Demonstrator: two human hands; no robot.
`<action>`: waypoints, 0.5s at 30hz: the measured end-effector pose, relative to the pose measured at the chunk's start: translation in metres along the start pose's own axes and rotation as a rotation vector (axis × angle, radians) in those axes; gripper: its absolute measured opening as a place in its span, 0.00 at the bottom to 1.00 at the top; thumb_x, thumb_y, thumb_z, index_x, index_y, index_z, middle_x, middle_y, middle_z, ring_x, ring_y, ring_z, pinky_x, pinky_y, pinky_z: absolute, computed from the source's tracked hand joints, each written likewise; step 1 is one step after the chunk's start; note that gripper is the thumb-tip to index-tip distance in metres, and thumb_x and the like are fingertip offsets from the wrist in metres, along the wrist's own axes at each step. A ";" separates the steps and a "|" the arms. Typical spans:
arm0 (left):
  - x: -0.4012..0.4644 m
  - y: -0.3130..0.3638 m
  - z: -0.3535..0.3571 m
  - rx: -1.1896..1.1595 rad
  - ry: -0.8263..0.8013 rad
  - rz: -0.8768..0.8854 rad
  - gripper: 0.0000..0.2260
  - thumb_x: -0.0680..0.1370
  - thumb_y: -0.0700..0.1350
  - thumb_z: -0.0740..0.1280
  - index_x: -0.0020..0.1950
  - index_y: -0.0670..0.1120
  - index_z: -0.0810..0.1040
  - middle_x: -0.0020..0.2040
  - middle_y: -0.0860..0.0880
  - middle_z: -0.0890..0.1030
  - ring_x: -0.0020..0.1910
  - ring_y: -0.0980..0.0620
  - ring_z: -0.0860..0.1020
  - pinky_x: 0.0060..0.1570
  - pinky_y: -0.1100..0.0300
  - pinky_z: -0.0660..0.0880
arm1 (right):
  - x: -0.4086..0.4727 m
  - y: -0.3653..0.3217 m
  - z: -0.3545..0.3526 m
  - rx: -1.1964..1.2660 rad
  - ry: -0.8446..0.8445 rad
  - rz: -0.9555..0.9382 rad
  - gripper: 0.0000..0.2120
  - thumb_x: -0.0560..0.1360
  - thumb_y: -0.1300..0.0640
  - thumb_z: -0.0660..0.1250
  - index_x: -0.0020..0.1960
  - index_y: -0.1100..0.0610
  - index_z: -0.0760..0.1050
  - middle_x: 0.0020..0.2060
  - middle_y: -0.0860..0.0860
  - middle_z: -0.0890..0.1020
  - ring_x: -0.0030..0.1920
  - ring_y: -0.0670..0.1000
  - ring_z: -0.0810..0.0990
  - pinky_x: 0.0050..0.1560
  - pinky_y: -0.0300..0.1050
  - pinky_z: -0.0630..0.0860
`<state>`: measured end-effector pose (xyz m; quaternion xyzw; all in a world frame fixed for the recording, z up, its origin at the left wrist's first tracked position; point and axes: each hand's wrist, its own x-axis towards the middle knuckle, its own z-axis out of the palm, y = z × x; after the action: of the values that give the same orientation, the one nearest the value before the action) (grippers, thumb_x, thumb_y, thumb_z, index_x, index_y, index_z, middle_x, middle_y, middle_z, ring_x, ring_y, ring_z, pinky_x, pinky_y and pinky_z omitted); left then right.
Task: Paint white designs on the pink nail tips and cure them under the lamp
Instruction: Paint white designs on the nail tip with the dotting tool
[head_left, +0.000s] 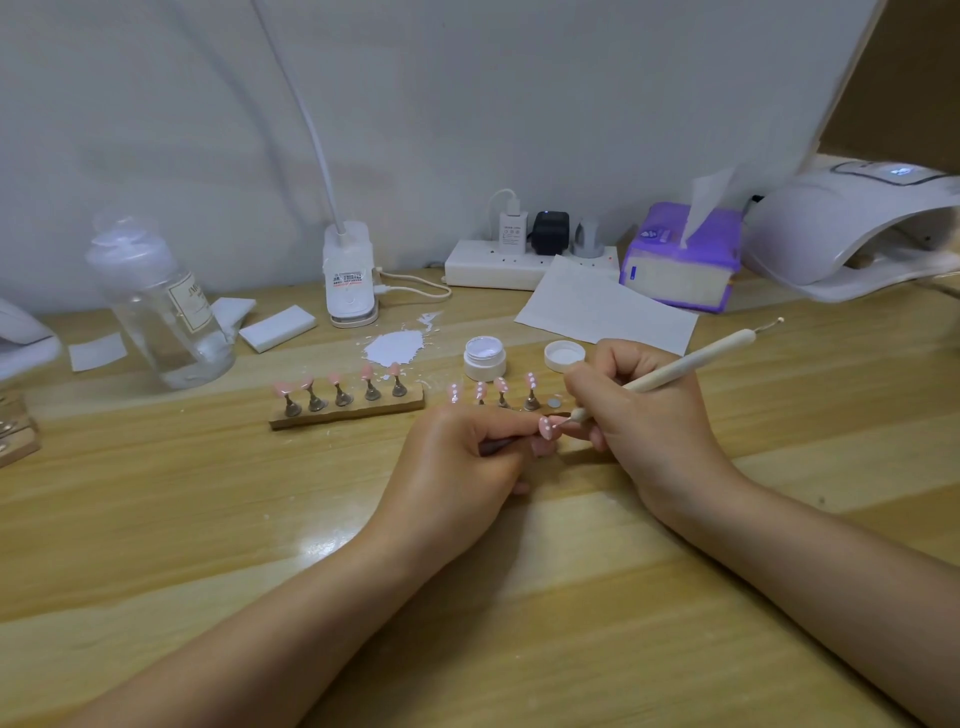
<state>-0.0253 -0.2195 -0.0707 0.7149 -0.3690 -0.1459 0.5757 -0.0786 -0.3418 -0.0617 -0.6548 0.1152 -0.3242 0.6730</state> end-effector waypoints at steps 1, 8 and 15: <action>0.000 0.001 0.000 0.001 -0.003 0.001 0.23 0.74 0.31 0.64 0.38 0.61 0.82 0.40 0.60 0.83 0.42 0.65 0.80 0.33 0.72 0.74 | 0.000 0.000 0.000 -0.012 -0.005 -0.005 0.20 0.68 0.71 0.62 0.23 0.57 0.60 0.14 0.47 0.63 0.15 0.41 0.66 0.24 0.36 0.72; 0.000 0.000 0.000 0.006 0.002 0.002 0.24 0.74 0.31 0.64 0.36 0.62 0.82 0.40 0.58 0.83 0.42 0.64 0.80 0.32 0.72 0.75 | 0.000 0.004 -0.001 -0.087 -0.030 -0.040 0.20 0.65 0.67 0.67 0.22 0.54 0.61 0.15 0.46 0.64 0.17 0.43 0.64 0.24 0.37 0.66; 0.000 0.000 0.000 0.003 0.009 0.001 0.22 0.74 0.31 0.65 0.38 0.59 0.83 0.40 0.56 0.84 0.42 0.63 0.81 0.32 0.72 0.74 | 0.001 0.004 -0.002 -0.116 -0.043 -0.058 0.17 0.64 0.67 0.67 0.23 0.58 0.62 0.14 0.45 0.65 0.17 0.42 0.66 0.22 0.34 0.65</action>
<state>-0.0251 -0.2200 -0.0708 0.7161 -0.3672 -0.1420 0.5763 -0.0780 -0.3438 -0.0658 -0.7027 0.1002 -0.3220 0.6264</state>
